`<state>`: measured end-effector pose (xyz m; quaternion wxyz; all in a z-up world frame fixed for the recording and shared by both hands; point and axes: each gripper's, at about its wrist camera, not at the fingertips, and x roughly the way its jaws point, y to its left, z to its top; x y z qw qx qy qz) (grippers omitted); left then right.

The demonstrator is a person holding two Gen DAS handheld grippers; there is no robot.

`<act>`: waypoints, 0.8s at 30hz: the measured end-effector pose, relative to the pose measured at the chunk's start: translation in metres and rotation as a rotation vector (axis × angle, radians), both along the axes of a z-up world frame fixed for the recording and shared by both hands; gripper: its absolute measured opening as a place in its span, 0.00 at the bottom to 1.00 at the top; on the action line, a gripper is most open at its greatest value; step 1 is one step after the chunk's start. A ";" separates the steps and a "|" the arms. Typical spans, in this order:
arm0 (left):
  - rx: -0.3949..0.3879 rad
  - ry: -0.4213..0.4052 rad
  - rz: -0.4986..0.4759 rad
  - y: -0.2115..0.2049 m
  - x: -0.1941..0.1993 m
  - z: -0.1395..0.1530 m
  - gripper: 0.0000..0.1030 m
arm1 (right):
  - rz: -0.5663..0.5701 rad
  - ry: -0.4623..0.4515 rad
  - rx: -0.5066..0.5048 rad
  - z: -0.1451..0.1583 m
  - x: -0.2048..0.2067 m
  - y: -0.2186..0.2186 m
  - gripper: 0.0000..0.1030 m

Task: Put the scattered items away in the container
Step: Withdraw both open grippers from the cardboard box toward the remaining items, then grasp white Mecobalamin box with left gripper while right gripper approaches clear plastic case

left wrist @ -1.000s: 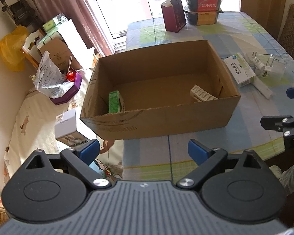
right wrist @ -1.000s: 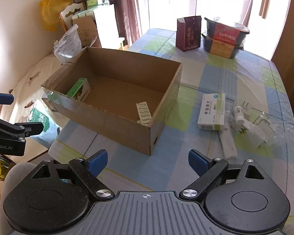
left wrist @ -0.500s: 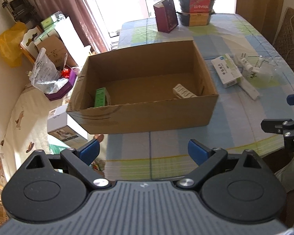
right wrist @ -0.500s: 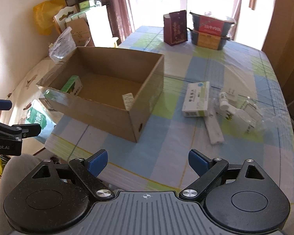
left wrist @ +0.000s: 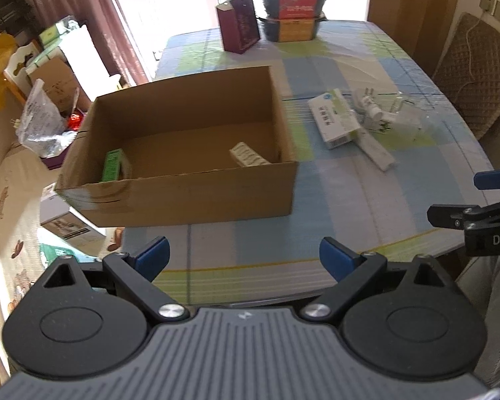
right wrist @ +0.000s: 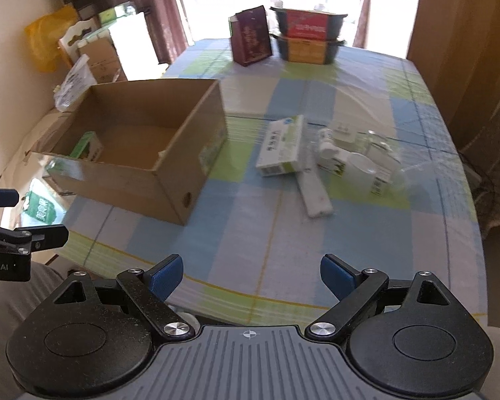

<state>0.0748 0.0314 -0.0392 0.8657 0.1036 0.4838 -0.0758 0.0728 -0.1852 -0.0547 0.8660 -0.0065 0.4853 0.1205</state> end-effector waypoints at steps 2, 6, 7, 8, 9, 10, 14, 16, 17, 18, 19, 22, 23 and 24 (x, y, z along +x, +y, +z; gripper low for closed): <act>-0.009 0.008 -0.011 -0.008 0.001 -0.003 0.92 | -0.019 0.001 -0.002 0.000 -0.001 -0.009 0.92; -0.032 0.029 -0.037 -0.025 0.006 -0.010 0.92 | -0.067 0.006 -0.006 0.000 0.001 -0.028 0.92; -0.036 0.035 -0.046 -0.030 0.008 -0.013 0.92 | -0.079 0.007 -0.008 0.000 0.002 -0.033 0.92; -0.041 0.042 -0.054 -0.035 0.010 -0.015 0.92 | -0.091 0.008 -0.010 0.000 0.003 -0.038 0.92; -0.046 0.045 -0.066 -0.041 0.012 -0.016 0.92 | -0.103 0.009 -0.011 -0.001 0.004 -0.043 0.92; -0.051 0.048 -0.077 -0.046 0.013 -0.018 0.92 | -0.115 0.010 -0.013 -0.001 0.005 -0.048 0.92; -0.063 0.056 -0.114 -0.067 0.023 -0.022 0.92 | -0.163 0.013 -0.021 -0.002 0.009 -0.068 0.92; -0.064 0.058 -0.127 -0.077 0.030 -0.024 0.92 | -0.178 0.013 -0.021 -0.001 0.012 -0.076 0.92; -0.063 0.058 -0.134 -0.082 0.033 -0.024 0.92 | -0.184 0.012 -0.021 -0.002 0.013 -0.080 0.92; -0.062 0.059 -0.140 -0.085 0.036 -0.025 0.92 | -0.189 0.012 -0.024 -0.002 0.014 -0.083 0.92; -0.061 0.059 -0.147 -0.089 0.039 -0.025 0.92 | -0.193 0.012 -0.026 -0.002 0.016 -0.087 0.92; -0.059 0.067 -0.164 -0.102 0.050 -0.028 0.92 | -0.207 0.012 -0.031 -0.005 0.020 -0.096 0.92; -0.058 0.069 -0.168 -0.105 0.054 -0.029 0.92 | -0.210 0.012 -0.032 -0.006 0.022 -0.099 0.92; -0.058 0.071 -0.174 -0.109 0.057 -0.031 0.92 | -0.214 0.013 -0.033 -0.007 0.024 -0.102 0.92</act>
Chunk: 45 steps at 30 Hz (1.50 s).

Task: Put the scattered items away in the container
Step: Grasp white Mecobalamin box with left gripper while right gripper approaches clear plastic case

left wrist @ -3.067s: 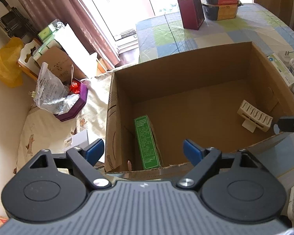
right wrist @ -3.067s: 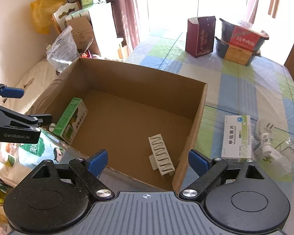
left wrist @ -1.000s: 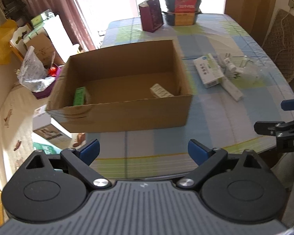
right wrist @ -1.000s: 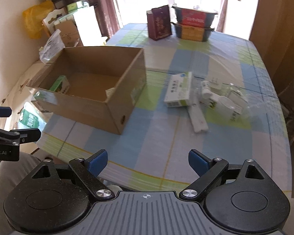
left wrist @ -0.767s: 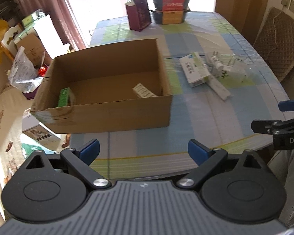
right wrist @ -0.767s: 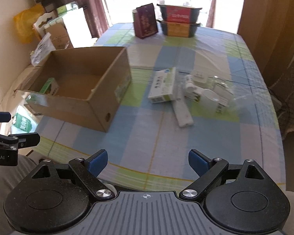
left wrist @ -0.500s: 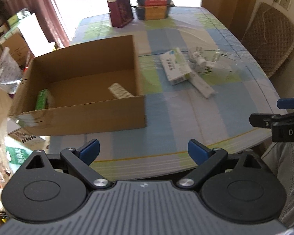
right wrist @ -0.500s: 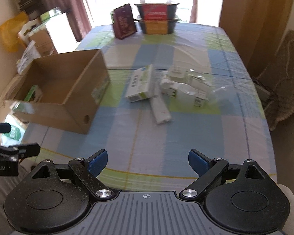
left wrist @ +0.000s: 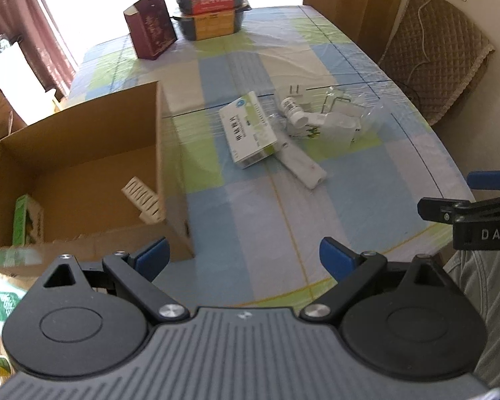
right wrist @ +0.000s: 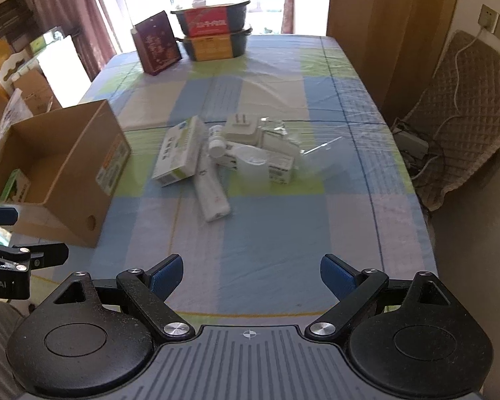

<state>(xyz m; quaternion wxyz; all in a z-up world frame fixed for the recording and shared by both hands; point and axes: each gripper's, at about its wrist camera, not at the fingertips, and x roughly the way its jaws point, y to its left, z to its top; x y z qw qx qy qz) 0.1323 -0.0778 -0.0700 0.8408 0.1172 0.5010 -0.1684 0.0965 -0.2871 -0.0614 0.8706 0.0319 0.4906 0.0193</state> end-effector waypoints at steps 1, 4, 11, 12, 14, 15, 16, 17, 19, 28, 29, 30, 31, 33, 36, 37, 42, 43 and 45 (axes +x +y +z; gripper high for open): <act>0.000 0.003 -0.005 -0.003 0.003 -0.001 0.92 | -0.003 0.002 0.000 -0.002 0.003 -0.003 0.92; 0.003 0.011 -0.019 -0.015 0.014 -0.006 0.92 | -0.013 0.009 0.002 -0.007 0.012 -0.010 0.92; 0.010 0.038 -0.032 -0.033 0.049 -0.021 0.92 | -0.031 0.032 0.008 -0.024 0.042 -0.030 0.92; 0.011 0.045 -0.028 -0.035 0.057 -0.024 0.92 | -0.035 0.035 0.008 -0.028 0.047 -0.033 0.92; 0.013 0.055 -0.022 -0.039 0.070 -0.031 0.92 | -0.045 0.039 0.010 -0.037 0.058 -0.040 0.92; 0.018 0.058 -0.017 -0.041 0.078 -0.035 0.92 | -0.052 0.035 0.015 -0.042 0.065 -0.044 0.92; 0.027 0.061 -0.012 -0.043 0.086 -0.039 0.92 | -0.062 0.033 0.019 -0.047 0.071 -0.049 0.92; 0.036 0.063 -0.010 -0.044 0.092 -0.043 0.92 | -0.076 0.029 0.024 -0.051 0.078 -0.054 0.92; 0.051 0.066 -0.007 -0.050 0.107 -0.052 0.92 | -0.107 0.019 0.040 -0.059 0.091 -0.066 0.92; 0.098 0.115 0.024 -0.074 0.163 -0.095 0.92 | -0.236 -0.015 0.160 -0.087 0.131 -0.118 0.92; 0.097 0.122 0.029 -0.075 0.168 -0.099 0.92 | -0.249 -0.008 0.172 -0.091 0.134 -0.122 0.92; 0.096 0.128 0.035 -0.076 0.174 -0.103 0.92 | -0.258 -0.002 0.177 -0.093 0.135 -0.126 0.92; 0.095 0.134 0.041 -0.077 0.179 -0.107 0.92 | -0.268 0.001 0.178 -0.094 0.137 -0.128 0.92; 0.092 0.146 0.053 -0.078 0.190 -0.116 0.91 | -0.285 -0.001 0.178 -0.095 0.140 -0.133 0.92; 0.074 0.172 0.065 -0.080 0.203 -0.128 0.91 | -0.308 -0.012 0.188 -0.096 0.142 -0.139 0.92; 0.067 0.180 0.066 -0.080 0.206 -0.131 0.90 | -0.318 -0.010 0.202 -0.097 0.143 -0.141 0.92; 0.046 0.186 0.073 -0.081 0.218 -0.146 0.84 | -0.366 -0.004 0.250 -0.100 0.146 -0.150 0.92; 0.038 0.181 0.069 -0.081 0.219 -0.145 0.83 | -0.374 -0.003 0.258 -0.101 0.146 -0.152 0.92; 0.022 0.172 0.062 -0.082 0.222 -0.144 0.75 | -0.392 0.000 0.274 -0.102 0.147 -0.155 0.92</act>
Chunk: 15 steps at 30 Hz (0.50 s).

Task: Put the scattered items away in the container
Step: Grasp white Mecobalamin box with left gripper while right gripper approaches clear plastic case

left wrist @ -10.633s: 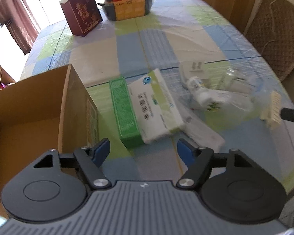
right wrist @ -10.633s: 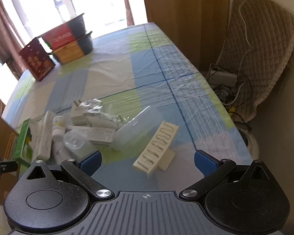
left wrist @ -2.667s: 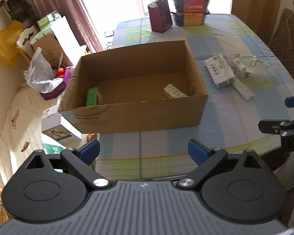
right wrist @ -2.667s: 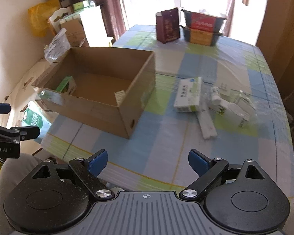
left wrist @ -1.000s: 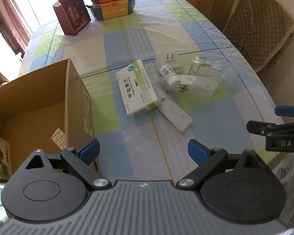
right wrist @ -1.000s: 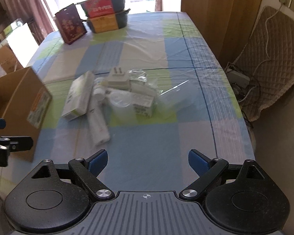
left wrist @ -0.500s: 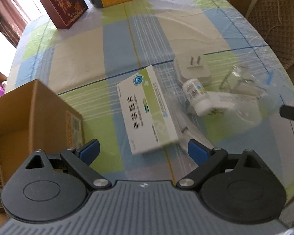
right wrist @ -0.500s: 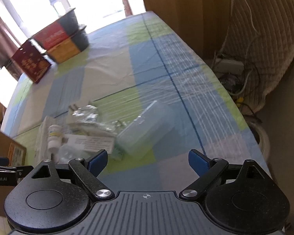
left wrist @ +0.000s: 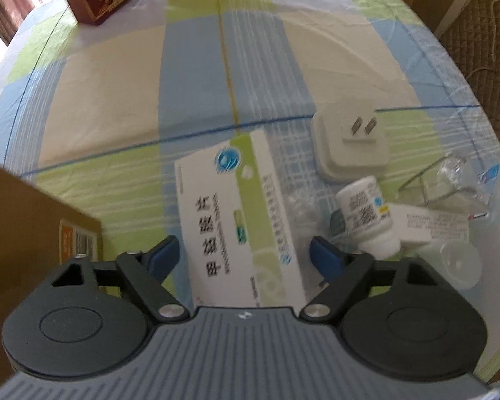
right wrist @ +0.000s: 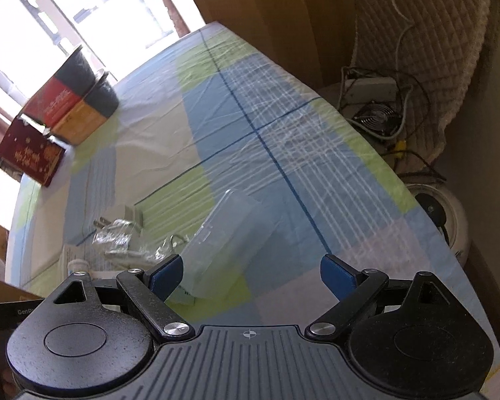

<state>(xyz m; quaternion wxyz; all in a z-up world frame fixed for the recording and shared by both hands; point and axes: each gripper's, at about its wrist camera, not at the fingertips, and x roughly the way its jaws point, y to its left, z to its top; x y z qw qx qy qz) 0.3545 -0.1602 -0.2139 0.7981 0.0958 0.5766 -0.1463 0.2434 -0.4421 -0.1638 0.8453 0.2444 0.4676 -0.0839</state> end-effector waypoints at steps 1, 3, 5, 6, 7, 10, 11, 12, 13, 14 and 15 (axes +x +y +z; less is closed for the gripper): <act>-0.004 -0.005 -0.010 -0.001 0.000 0.001 0.71 | -0.009 0.001 0.008 -0.001 0.000 -0.002 0.92; 0.006 -0.006 -0.010 0.000 -0.002 0.003 0.69 | -0.017 0.003 0.017 -0.002 0.001 -0.003 0.92; 0.017 -0.007 -0.009 0.001 -0.004 0.004 0.61 | -0.012 0.006 0.017 -0.003 0.002 -0.002 0.92; 0.024 -0.007 -0.011 0.001 -0.009 0.007 0.56 | -0.007 0.007 0.016 -0.003 0.003 -0.002 0.92; 0.032 -0.007 -0.013 0.001 -0.014 0.010 0.48 | -0.003 0.007 0.014 -0.003 0.003 -0.001 0.92; 0.056 -0.005 -0.019 0.002 -0.030 0.020 0.41 | 0.003 0.010 0.008 -0.004 0.003 0.001 0.92; 0.056 0.009 -0.018 0.004 -0.033 0.019 0.38 | 0.004 0.011 0.008 -0.005 0.003 0.001 0.92; 0.055 0.033 -0.006 0.006 -0.038 0.017 0.38 | 0.003 0.014 0.009 -0.005 0.003 0.001 0.92; 0.052 0.040 0.005 0.008 -0.045 0.017 0.38 | 0.003 0.015 0.009 -0.006 0.003 0.001 0.92; 0.063 0.046 0.002 0.009 -0.050 0.016 0.38 | 0.003 0.014 0.010 -0.006 0.003 0.002 0.92; 0.074 0.052 -0.002 0.009 -0.055 0.014 0.38 | 0.004 0.014 0.010 -0.006 0.003 0.002 0.92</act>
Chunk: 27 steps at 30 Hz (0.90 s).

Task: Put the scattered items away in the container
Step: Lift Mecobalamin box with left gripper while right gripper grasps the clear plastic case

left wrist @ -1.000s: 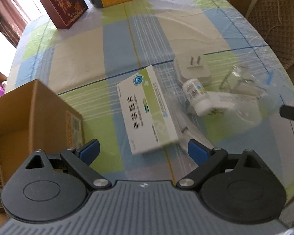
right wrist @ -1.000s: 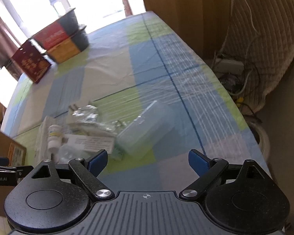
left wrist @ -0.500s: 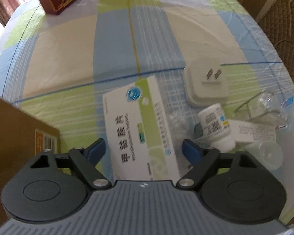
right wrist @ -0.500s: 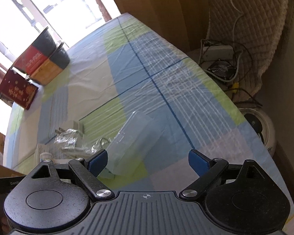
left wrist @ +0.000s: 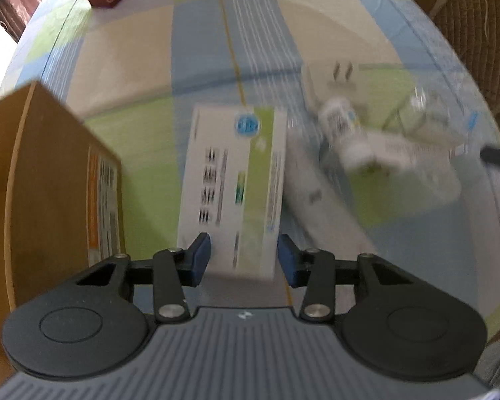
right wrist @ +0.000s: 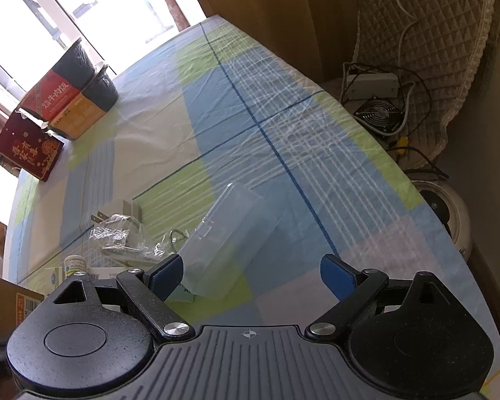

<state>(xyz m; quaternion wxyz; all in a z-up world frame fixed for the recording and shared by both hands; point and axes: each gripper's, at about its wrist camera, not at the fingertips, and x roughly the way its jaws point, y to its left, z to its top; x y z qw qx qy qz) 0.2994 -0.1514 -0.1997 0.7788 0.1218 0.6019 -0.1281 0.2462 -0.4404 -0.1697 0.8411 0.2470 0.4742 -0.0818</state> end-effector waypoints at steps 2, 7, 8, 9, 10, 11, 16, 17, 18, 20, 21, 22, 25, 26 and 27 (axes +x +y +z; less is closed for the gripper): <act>0.034 -0.031 -0.036 -0.006 -0.003 -0.002 0.47 | 0.002 0.001 0.000 0.000 0.000 0.000 0.92; 0.116 -0.105 -0.113 -0.020 -0.005 -0.006 0.77 | -0.001 0.005 -0.002 -0.002 -0.001 0.000 0.92; 0.124 -0.102 -0.115 -0.021 0.001 -0.009 0.77 | -0.004 0.007 -0.001 -0.002 -0.001 -0.001 0.92; 0.131 -0.099 -0.118 -0.022 0.007 -0.012 0.77 | -0.006 0.008 0.000 -0.003 -0.001 -0.001 0.92; 0.139 -0.095 -0.120 -0.023 0.013 -0.015 0.76 | -0.008 0.010 0.001 -0.004 -0.001 -0.002 0.92; 0.153 -0.090 -0.118 -0.022 0.016 -0.019 0.72 | -0.009 0.012 0.002 -0.005 -0.001 -0.003 0.92; 0.169 -0.084 -0.097 -0.016 0.018 -0.025 0.67 | -0.023 0.009 0.014 -0.006 -0.001 -0.005 0.92; 0.163 -0.084 -0.099 -0.015 0.013 -0.025 0.67 | -0.026 0.008 0.015 -0.006 -0.001 -0.006 0.92; 0.158 -0.084 -0.100 -0.013 0.008 -0.024 0.67 | -0.028 0.008 0.015 -0.005 -0.001 -0.006 0.92; 0.117 -0.052 -0.078 -0.008 -0.008 -0.018 0.67 | -0.032 0.007 0.017 -0.005 -0.002 -0.006 0.92; 0.103 -0.031 -0.070 -0.007 -0.019 -0.017 0.67 | -0.033 0.006 0.017 -0.005 -0.002 -0.007 0.92; 0.090 -0.009 -0.063 -0.005 -0.029 -0.015 0.68 | -0.034 0.006 0.018 -0.005 -0.002 -0.007 0.92; 0.080 0.026 -0.049 -0.005 -0.052 -0.013 0.68 | -0.041 -0.001 0.024 -0.004 -0.002 -0.007 0.92; 0.075 0.027 -0.040 -0.005 -0.050 -0.014 0.71 | -0.044 -0.005 0.027 -0.003 -0.002 -0.007 0.92; 0.070 0.028 -0.030 -0.005 -0.048 -0.015 0.72 | -0.046 -0.008 0.029 -0.003 -0.002 -0.007 0.92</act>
